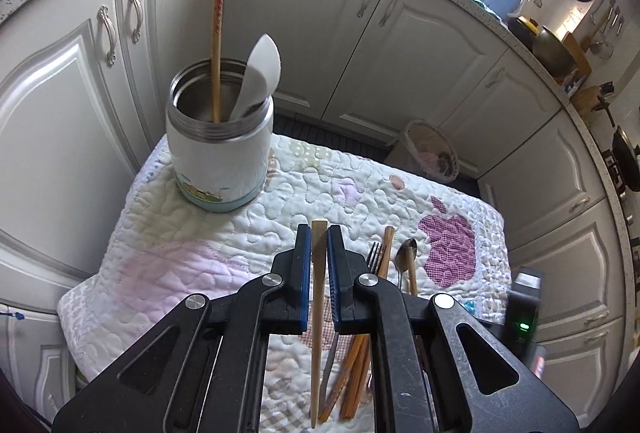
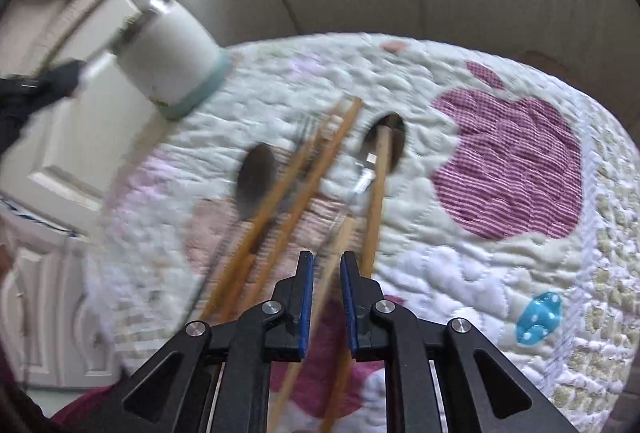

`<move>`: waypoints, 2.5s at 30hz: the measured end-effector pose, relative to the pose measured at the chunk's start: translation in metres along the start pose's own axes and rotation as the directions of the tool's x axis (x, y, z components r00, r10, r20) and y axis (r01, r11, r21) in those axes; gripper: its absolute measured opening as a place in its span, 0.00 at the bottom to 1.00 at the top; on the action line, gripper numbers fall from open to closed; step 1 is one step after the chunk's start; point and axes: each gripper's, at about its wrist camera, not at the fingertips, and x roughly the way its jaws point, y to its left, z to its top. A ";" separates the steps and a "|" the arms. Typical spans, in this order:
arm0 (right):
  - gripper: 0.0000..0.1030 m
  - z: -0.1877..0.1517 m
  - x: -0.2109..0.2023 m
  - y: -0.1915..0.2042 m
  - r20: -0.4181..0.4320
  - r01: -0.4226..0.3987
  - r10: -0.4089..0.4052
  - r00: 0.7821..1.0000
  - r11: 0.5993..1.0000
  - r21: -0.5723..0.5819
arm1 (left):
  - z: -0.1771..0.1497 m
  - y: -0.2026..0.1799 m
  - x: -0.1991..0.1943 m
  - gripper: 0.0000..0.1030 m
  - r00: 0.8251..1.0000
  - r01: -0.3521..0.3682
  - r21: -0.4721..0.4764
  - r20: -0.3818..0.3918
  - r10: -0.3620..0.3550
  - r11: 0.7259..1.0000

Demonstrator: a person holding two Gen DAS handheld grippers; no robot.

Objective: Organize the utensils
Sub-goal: 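Lift both held wooden sticks and carry them over the white jar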

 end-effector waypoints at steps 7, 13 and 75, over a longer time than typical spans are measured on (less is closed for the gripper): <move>0.12 0.011 0.005 -0.002 -0.003 -0.003 0.003 1.000 1.000 0.000 | -0.001 0.007 -0.001 0.06 1.000 0.001 -0.014 -0.008 -0.001 1.000; 0.09 0.003 -0.019 -0.003 0.040 -0.051 0.052 0.998 0.999 -0.008 | -0.004 0.003 -0.009 0.06 1.000 0.003 0.004 -0.002 -0.003 1.000; 0.06 0.157 -0.107 0.124 0.275 -0.164 0.227 0.934 0.958 -0.233 | 0.100 0.076 -0.094 0.06 0.972 -0.040 -0.146 0.223 0.072 0.988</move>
